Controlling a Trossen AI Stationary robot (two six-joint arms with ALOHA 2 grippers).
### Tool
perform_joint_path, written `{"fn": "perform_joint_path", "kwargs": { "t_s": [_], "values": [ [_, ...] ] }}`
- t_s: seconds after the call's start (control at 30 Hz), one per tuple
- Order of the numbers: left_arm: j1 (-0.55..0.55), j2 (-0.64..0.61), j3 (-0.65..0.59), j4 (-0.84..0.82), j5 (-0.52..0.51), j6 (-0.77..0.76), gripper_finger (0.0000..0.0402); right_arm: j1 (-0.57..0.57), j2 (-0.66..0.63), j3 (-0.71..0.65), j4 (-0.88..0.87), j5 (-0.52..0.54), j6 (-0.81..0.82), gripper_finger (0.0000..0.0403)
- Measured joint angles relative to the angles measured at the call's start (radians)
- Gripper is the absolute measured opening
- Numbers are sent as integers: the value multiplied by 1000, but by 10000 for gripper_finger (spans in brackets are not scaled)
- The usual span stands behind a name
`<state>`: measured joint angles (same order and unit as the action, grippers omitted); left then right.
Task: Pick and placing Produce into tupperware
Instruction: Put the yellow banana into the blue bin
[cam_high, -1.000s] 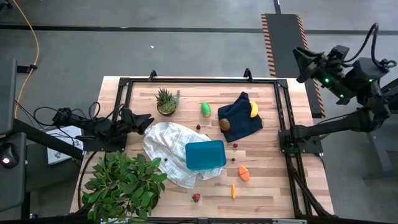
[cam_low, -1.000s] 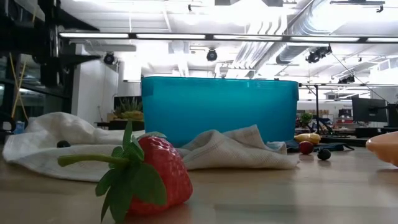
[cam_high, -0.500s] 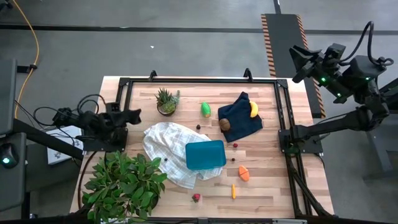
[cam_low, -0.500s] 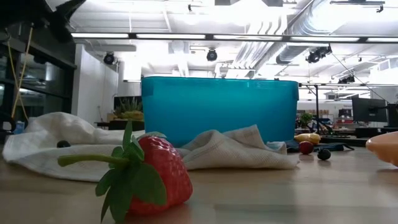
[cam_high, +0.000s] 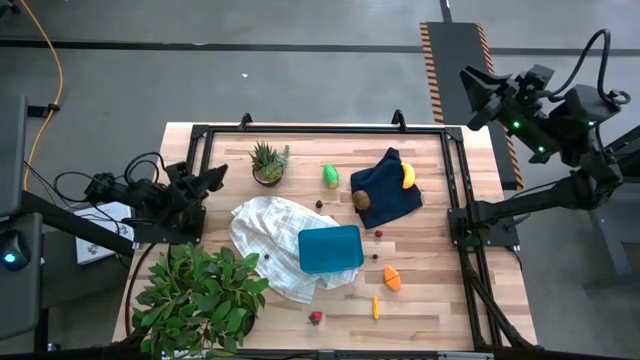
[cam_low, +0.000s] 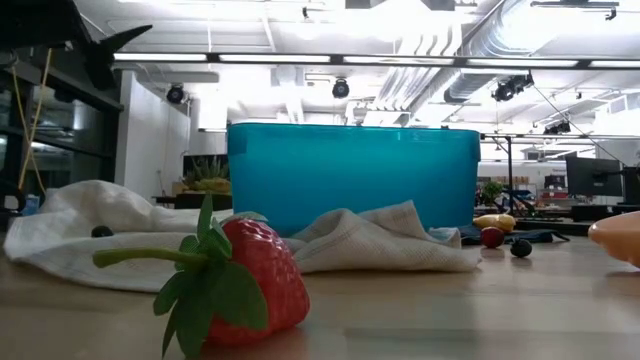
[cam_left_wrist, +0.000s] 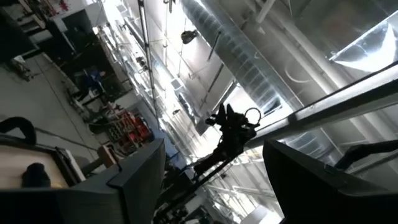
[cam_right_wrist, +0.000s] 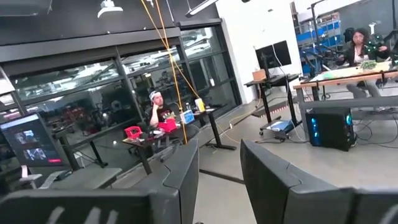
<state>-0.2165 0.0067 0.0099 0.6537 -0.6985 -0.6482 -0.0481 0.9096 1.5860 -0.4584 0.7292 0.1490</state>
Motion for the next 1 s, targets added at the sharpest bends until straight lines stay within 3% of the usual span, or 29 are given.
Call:
{"fn": "perform_joint_path", "kwargs": {
  "t_s": [0.13, 0.3, 0.47, 0.57, 0.8, 1.0],
  "values": [
    [0, 0, 0, 35, 14, -9, 260, 0, 1, 0, -4, 0, 0, 110],
    [0, 0, 82, 27, 146, 130, 258, 0, 1, 0, -59, 0, 6, 110],
    [0, 46, 325, -358, 155, 225, 220, 0, 0, 0, -99, 8, 32, 110],
    [0, 105, 501, -590, 152, 255, 185, 0, 5, 33, -209, 39, 107, 110],
    [0, 256, 868, -950, 149, 320, 127, -33, 116, 227, -654, 51, 337, 110],
    [0, 369, 1066, -1177, 83, 329, 111, -125, 207, 394, -974, -22, 543, 110]
  ]
}}
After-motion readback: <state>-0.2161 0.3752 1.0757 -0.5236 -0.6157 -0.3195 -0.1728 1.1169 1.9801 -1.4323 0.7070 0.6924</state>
